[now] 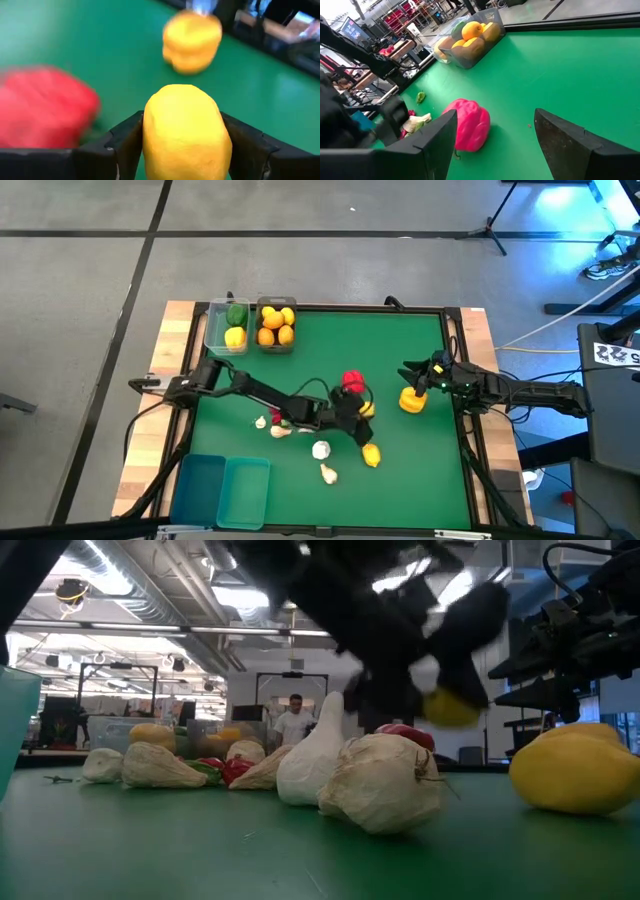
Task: Sort produce into baskets
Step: Put the lemon into the black bin
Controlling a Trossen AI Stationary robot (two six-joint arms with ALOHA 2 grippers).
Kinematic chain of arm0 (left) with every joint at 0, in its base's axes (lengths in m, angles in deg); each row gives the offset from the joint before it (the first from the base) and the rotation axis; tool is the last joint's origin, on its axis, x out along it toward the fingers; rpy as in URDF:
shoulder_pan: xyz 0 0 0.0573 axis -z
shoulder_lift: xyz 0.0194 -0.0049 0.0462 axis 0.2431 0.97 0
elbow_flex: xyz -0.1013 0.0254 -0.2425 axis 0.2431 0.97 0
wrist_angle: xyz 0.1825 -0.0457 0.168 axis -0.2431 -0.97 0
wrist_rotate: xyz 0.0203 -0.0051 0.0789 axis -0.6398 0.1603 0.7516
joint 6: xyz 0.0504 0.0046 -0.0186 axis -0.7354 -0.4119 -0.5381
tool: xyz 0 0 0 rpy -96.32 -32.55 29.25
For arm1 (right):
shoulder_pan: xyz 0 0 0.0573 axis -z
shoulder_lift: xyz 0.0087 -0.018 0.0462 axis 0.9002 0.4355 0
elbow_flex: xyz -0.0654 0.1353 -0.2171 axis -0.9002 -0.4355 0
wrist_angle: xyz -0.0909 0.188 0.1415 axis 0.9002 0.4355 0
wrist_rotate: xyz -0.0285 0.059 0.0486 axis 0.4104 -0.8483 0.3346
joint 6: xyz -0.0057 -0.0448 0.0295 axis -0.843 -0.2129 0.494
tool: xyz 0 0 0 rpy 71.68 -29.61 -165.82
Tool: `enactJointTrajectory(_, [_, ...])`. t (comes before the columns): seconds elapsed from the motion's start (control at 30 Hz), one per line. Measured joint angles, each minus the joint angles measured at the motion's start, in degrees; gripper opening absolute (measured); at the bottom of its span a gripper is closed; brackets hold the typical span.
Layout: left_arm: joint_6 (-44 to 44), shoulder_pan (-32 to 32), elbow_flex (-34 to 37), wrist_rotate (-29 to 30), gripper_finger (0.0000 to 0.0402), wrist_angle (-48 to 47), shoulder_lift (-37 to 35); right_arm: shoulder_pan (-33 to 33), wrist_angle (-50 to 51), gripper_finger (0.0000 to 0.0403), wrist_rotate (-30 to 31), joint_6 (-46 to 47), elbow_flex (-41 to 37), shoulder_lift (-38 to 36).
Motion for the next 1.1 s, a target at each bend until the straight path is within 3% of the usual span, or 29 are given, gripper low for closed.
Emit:
enactJointTrajectory(0.2, [-4.96,-3.13,-0.06,1.74,0.0226,-8.33,-10.20,0.00,-0.07,0.0261,-0.02,0.00,0.00,0.00])
enactJointTrajectory(0.43, [-3.62,-9.10,-0.09,7.77,0.0226,-22.43,-22.53,0.02,-0.10,0.0261,-0.05,0.00,0.00,-0.02])
enactJointTrajectory(0.7, [-1.74,-16.59,0.74,9.09,0.0226,-41.92,-30.17,0.02,-0.35,0.0261,-0.07,0.00,-0.02,0.34])
enactJointTrajectory(0.87, [-1.39,-22.07,5.23,8.65,0.0226,-43.22,-32.18,0.02,-0.39,0.0261,0.00,0.02,-0.02,0.58])
enactJointTrajectory(1.1, [-0.67,-32.07,14.25,0.78,0.0226,-39.36,-34.63,0.01,-0.42,0.0261,0.25,0.02,-0.01,0.63])
